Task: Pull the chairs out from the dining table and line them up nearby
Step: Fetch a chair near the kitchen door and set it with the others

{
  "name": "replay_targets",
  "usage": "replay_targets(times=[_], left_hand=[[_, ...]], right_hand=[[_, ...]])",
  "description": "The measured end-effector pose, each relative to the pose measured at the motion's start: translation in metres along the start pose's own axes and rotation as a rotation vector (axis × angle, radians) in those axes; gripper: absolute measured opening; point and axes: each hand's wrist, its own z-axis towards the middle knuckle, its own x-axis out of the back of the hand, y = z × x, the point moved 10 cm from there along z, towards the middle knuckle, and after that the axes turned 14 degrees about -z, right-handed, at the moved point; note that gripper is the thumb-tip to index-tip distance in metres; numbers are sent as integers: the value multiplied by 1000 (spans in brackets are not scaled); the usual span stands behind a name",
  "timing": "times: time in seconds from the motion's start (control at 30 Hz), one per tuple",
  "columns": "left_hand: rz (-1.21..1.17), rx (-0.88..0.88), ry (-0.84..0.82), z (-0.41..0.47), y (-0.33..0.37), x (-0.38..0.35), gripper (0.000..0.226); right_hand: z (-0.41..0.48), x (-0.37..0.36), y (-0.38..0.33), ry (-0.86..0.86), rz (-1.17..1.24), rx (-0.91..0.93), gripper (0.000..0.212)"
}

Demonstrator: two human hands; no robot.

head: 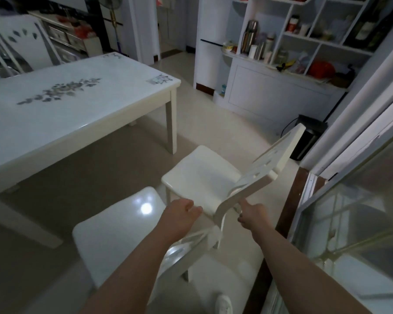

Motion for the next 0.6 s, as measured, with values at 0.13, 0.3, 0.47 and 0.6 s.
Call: replay_targets(times=[0.13, 0.3, 0.47, 0.6], left_hand=[[37, 77, -8, -54, -44, 34, 38], [35, 169, -13, -113, -91, 69, 32], [122, 324, 51, -156, -129, 102, 38], [180, 465, 92, -190, -159, 125, 50]], right_hand=[[-67, -52, 10, -86, -2, -9, 41], [-114, -85, 15, -76, 66, 13, 33], [-137, -110, 21, -90, 241, -50, 31], [-151, -139, 33, -136, 428, -176, 35]])
